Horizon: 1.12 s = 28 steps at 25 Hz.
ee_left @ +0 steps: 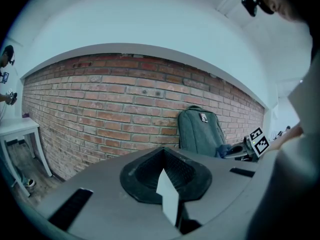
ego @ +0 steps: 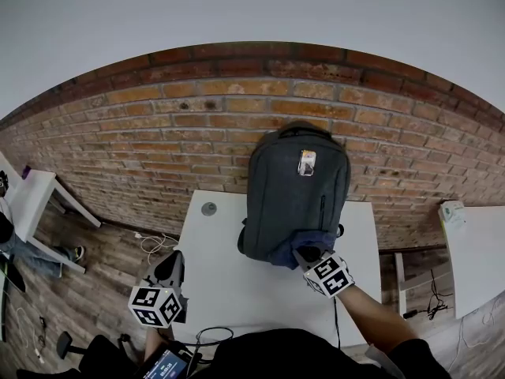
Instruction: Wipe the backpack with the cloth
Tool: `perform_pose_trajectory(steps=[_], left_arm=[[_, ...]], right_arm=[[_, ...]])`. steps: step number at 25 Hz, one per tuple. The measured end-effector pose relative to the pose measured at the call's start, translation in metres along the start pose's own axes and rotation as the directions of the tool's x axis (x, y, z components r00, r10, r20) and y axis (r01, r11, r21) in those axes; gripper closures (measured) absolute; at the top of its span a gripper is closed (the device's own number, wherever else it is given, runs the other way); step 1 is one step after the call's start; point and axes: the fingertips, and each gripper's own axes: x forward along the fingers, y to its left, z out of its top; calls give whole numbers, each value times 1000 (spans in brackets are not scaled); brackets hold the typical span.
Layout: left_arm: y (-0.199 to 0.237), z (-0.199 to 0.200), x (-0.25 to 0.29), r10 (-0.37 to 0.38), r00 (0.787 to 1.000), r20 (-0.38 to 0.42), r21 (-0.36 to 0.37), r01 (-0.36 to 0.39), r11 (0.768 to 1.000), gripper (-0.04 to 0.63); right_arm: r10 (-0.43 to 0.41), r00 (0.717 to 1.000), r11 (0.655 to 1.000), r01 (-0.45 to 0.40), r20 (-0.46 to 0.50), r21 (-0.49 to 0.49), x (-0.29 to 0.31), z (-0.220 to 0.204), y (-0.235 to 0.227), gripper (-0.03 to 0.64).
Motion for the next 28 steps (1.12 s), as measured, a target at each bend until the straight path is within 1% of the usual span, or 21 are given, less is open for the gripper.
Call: perform_pose_trajectory(steps=[4, 8, 10, 12, 15, 18, 22, 25, 28], left_arm=[[1, 0, -3, 1, 1000, -6, 3, -1, 1000, 598], [1, -5, -6, 6, 1000, -15, 1, -6, 1000, 598], [1, -6, -8, 9, 1000, -13, 0, -9, 1000, 598], [3, -5, -9, 13, 1000, -10, 0, -13, 1000, 598], [9, -5, -12, 23, 1000, -7, -6, -23, 1000, 598], [11, -7, -14, 28, 1000, -6, -12, -28, 1000, 598], [17, -11, -16, 36, 999, -8, -22, -36, 999, 598], [23, -12, -18, 47, 999, -9, -27, -47, 999, 598], [28, -10, -21, 55, 998, -9, -25, -55, 998, 598]], right_arm=[[31, 993, 999, -34, -114, -23, 12, -47, 16, 607], [34, 973, 998, -46, -230, -49, 25, -91, 27, 607], [39, 963, 998, -52, -268, -41, 27, -103, 33, 607], [40, 959, 998, -52, -279, -36, 28, -106, 35, 607], [47, 960, 998, -58, -276, -31, 29, -99, 35, 607], [48, 965, 997, -60, -260, -39, 28, -82, 33, 607], [29, 980, 999, -37, -195, -38, 25, -47, 29, 607], [-3, 990, 998, -5, -138, -56, 23, -13, 22, 607], [-73, 995, 996, 69, -65, -62, 21, 26, 5, 607]])
